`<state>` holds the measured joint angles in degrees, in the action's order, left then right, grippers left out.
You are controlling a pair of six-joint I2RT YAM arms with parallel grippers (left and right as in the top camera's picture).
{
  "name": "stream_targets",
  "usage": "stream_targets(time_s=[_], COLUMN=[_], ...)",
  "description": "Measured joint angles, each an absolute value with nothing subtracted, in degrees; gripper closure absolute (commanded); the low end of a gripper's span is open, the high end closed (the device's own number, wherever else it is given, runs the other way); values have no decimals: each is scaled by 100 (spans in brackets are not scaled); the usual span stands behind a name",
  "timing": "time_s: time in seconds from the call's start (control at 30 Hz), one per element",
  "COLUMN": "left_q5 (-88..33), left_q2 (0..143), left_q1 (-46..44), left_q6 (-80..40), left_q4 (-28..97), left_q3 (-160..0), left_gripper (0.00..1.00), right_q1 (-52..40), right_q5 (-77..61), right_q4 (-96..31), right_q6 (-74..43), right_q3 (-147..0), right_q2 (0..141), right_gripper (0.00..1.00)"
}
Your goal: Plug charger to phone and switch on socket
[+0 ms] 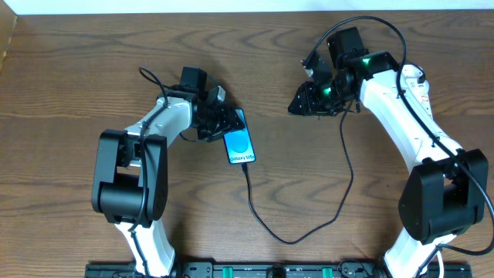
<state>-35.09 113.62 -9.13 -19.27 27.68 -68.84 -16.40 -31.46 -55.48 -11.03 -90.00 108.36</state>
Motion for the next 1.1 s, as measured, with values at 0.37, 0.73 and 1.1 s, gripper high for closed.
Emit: stream_targets(time_s=[0.37,0.73,1.1], left_q5=[-2847,-2036,-1555], left_q2=[11271,11124,8471], left_q1=[-919,-576,12], left_q6=[-1927,-1881,-1793], left_q4=[2943,3741,4482], left_q3=[-6947,-7087,-7332], left_gripper=[40,39,2], right_q1=[-1640,-1636,-1000], right_q5=[-2998,-2923,-2324], right_q4=[-5640,-5649,-5662], right_q6=[-1103,-939,-692], right_q3=[-9000,-9000,-9004], right_q2=[10836,10831,9717], right_gripper=[67,74,99])
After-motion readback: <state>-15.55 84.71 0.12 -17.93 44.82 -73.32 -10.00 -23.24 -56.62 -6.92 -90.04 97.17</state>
